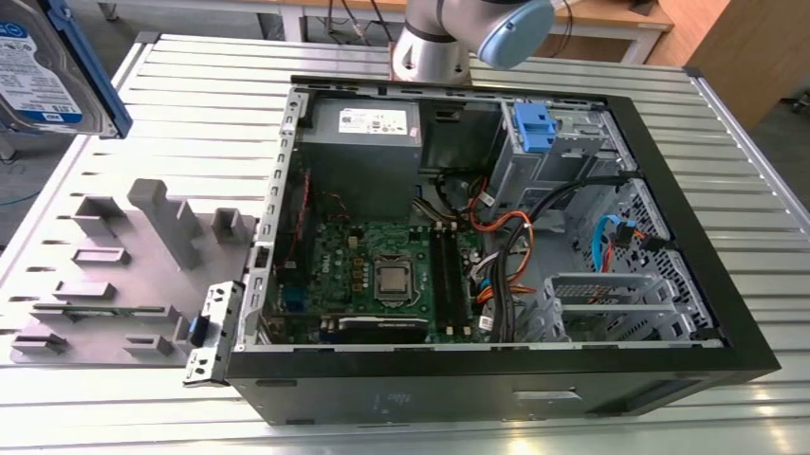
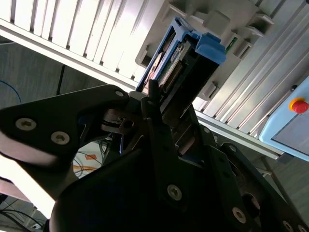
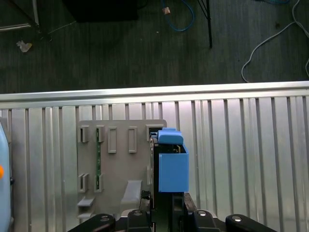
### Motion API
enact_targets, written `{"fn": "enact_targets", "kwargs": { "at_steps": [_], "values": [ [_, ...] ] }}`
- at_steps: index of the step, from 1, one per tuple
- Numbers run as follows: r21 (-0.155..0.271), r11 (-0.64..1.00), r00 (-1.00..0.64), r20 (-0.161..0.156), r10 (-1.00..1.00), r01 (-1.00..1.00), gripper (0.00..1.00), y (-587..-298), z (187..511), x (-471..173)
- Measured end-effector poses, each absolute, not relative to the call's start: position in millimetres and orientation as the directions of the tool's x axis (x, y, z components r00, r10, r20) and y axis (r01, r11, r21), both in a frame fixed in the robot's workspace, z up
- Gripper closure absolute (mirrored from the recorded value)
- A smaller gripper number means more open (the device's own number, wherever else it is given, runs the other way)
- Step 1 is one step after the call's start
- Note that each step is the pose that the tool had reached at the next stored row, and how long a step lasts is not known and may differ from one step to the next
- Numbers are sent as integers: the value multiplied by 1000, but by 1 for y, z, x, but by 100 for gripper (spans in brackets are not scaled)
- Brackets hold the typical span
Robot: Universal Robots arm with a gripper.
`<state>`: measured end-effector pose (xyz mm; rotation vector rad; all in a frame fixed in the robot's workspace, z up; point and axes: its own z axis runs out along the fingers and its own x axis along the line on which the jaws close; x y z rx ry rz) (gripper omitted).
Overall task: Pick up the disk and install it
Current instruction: 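Pick up the disk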
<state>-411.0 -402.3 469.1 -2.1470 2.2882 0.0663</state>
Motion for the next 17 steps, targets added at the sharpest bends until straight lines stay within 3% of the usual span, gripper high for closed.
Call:
{"fn": "enact_targets", "kwargs": {
  "at_steps": [17],
  "values": [
    [29,63,-64,-31,-997,-998,65,-402,473,-411]
  ]
}}
